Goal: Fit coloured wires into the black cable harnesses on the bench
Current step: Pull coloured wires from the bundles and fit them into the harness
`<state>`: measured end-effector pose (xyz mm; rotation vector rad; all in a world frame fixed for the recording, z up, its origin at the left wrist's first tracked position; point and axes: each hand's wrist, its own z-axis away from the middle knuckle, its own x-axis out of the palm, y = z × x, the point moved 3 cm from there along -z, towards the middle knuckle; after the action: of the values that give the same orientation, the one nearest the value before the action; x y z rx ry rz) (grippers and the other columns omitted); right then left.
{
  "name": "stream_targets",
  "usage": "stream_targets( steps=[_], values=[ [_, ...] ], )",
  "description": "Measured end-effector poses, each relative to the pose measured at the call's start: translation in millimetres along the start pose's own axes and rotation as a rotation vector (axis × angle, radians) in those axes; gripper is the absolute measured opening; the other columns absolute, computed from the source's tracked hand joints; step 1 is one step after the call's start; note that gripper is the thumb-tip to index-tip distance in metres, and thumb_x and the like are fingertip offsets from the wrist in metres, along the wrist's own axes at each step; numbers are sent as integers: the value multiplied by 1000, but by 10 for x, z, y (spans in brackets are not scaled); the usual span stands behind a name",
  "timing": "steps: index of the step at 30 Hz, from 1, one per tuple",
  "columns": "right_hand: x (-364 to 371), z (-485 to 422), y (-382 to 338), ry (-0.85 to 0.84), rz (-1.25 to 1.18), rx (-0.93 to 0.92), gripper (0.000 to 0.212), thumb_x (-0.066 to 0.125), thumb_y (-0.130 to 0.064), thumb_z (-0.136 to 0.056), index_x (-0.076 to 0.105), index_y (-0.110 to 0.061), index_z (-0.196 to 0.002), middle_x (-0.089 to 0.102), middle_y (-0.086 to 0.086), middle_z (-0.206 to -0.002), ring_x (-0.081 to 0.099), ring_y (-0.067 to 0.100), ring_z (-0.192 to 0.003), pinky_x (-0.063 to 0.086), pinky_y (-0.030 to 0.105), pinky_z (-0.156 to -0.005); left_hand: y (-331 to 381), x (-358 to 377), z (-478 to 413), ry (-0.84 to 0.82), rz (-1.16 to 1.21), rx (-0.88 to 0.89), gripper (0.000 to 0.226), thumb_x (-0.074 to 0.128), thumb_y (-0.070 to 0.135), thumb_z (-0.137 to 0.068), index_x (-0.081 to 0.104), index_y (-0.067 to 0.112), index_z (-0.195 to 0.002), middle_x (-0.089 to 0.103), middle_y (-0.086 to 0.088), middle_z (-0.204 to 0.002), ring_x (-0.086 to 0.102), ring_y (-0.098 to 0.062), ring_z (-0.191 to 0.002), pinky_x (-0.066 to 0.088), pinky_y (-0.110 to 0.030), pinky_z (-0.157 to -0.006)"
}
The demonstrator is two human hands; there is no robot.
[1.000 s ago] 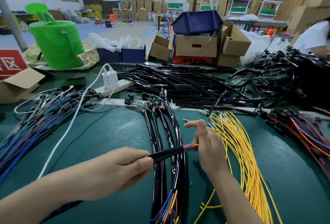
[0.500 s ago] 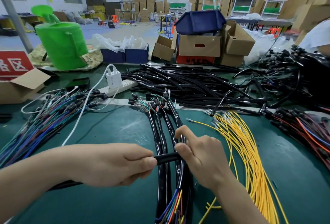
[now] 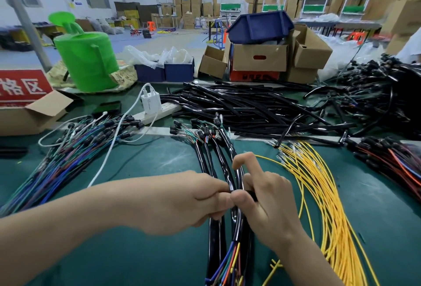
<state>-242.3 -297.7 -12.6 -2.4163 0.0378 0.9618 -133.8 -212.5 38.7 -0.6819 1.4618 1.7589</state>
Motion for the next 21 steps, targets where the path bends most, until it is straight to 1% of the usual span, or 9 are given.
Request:
stream_targets(
  steps=[3, 6, 9, 11, 13, 14, 16, 19, 21],
  values=[
    [-57, -18, 31, 169, 63, 8, 81, 5, -80, -83, 52, -14, -85, 35, -5, -44, 36, 17, -42, 24, 25, -51, -131, 37, 22, 56, 116, 42, 30, 40, 39, -97, 49, 25, -73, 46, 13, -49, 40, -2, -45, 32, -11, -49],
    [-209, -15, 195, 428, 145, 47, 73, 11, -67, -93, 53, -11, -74, 41, -5, -48, 33, 14, -47, 20, 25, -58, -448, 111, 106, 39, 292, 58, 27, 47, 41, -95, 57, 18, -86, 47, 7, -53, 37, -13, -48, 33, -22, -49],
    [-369, 49, 493, 660, 146, 186, 64, 17, -61, -96, 51, -11, -74, 41, -5, -52, 31, 15, -55, 24, 26, -74, -801, 136, 302, 54, 313, -3, 33, 45, 46, -92, 60, 20, -81, 45, 6, -53, 38, -12, -49, 33, -23, -51],
    [-391, 61, 600, 746, 177, 249, 56, 20, -55, -98, 52, -13, -78, 43, -6, -59, 39, 17, -60, 25, 31, -80, -882, 149, 387, 100, 266, 39, 33, 42, 49, -92, 58, 26, -74, 45, 9, -54, 37, -9, -49, 32, -21, -50],
    [-344, 34, 615, 779, 191, 257, 53, 23, -49, -98, 55, -9, -84, 50, -5, -72, 50, 23, -73, 28, 36, -82, -823, 122, 398, 240, 276, 127, 34, 43, 50, -92, 55, 27, -69, 43, 10, -53, 35, -5, -46, 29, -16, -46],
    [-313, 17, 616, 781, 179, 258, 52, 24, -47, -97, 56, -7, -88, 54, -2, -78, 53, 26, -82, 29, 38, -84, -771, 74, 383, 340, 341, 158, 36, 45, 51, -92, 55, 26, -68, 42, 9, -52, 33, -5, -45, 27, -14, -44],
    [-270, 9, 641, 772, 155, 285, 49, 28, -43, -96, 57, -4, -95, 61, 5, -89, 54, 30, -95, 31, 39, -87, -602, -77, 358, 553, 440, 218, 37, 46, 52, -87, 56, 22, -68, 38, 4, -50, 31, -7, -43, 23, -16, -40],
    [-244, 44, 698, 758, 113, 359, 43, 32, -39, -94, 57, -5, -102, 63, 8, -94, 52, 29, -103, 31, 41, -89, -305, -361, 360, 900, 420, 310, 32, 45, 47, -90, 57, 23, -71, 42, 4, -54, 34, -4, -46, 23, -21, -39],
    [-228, 52, 718, 740, 101, 415, 43, 31, -41, -94, 56, -7, -104, 62, 7, -96, 50, 28, -106, 31, 43, -90, -171, -503, 337, 1016, 382, 341, 30, 42, 42, -92, 57, 24, -74, 44, 6, -55, 35, 0, -46, 24, -15, -39]
  ],
)
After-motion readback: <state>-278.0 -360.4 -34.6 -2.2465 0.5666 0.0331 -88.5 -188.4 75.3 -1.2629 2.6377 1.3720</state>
